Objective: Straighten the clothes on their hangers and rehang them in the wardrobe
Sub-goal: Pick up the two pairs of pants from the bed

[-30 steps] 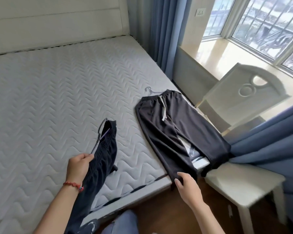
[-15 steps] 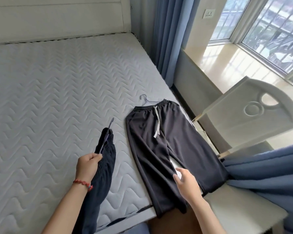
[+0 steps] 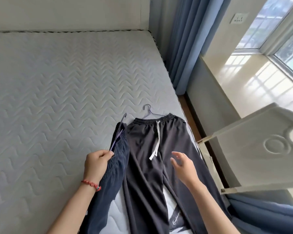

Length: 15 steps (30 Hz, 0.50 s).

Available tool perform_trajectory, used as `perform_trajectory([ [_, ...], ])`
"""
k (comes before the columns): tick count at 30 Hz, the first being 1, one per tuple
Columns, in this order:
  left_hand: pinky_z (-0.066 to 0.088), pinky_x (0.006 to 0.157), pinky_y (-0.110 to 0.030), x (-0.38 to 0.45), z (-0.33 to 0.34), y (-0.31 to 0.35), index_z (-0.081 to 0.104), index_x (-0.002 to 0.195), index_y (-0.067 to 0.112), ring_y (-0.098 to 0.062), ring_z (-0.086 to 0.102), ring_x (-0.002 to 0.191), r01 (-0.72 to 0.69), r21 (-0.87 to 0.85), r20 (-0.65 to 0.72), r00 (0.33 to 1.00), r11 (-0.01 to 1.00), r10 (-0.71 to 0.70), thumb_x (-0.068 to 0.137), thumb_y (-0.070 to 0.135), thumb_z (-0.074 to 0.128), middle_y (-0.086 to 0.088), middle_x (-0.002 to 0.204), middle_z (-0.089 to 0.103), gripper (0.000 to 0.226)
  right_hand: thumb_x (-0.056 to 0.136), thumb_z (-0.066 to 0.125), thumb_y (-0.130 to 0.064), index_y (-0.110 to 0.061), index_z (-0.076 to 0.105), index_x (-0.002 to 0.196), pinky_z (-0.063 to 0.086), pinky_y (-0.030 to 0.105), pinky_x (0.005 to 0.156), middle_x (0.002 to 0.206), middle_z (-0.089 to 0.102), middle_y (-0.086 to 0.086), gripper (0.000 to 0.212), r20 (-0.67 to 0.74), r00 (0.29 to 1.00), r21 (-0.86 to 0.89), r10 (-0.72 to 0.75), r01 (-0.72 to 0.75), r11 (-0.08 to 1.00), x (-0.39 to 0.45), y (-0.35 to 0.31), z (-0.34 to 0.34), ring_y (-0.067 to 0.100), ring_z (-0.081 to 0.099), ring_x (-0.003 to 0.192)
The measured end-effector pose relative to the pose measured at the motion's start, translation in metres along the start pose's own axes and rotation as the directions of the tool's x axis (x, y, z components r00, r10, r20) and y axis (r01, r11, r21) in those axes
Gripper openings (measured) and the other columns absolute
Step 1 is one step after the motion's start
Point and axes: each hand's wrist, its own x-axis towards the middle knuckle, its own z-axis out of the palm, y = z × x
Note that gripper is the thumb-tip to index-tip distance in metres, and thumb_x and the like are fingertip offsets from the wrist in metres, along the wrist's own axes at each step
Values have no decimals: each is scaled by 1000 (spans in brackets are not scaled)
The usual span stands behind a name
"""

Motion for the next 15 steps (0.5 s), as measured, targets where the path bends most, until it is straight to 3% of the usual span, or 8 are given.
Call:
perform_trajectory([
  [7,38,64,-28,44,83,9,69,70,0,-20,51,72,66,1,-132,989,998,-65,81,8,63,-14,72,62,15,92,54,-24,-15,56,124,42,38,101,128,59,6,34,105,992,55,-67,61,997,167,26,-16,23,54,119],
  [11,35,55,-19,69,128,-3,66,69,3,-18,46,68,108,-8,-199,974,994,-107,82,7,62,-12,69,57,14,93,50,-23,-11,55,126,42,37,100,127,59,11,35,156,985,-23,-74,79,997,253,41,0,26,54,119],
  [15,34,51,-17,83,159,-27,66,74,-6,-17,44,69,148,-9,-248,958,989,-146,83,7,61,-10,69,54,16,92,50,-21,-9,54,127,45,36,96,125,61,11,37,197,979,17,-53,51,999,318,51,29,27,57,114],
])
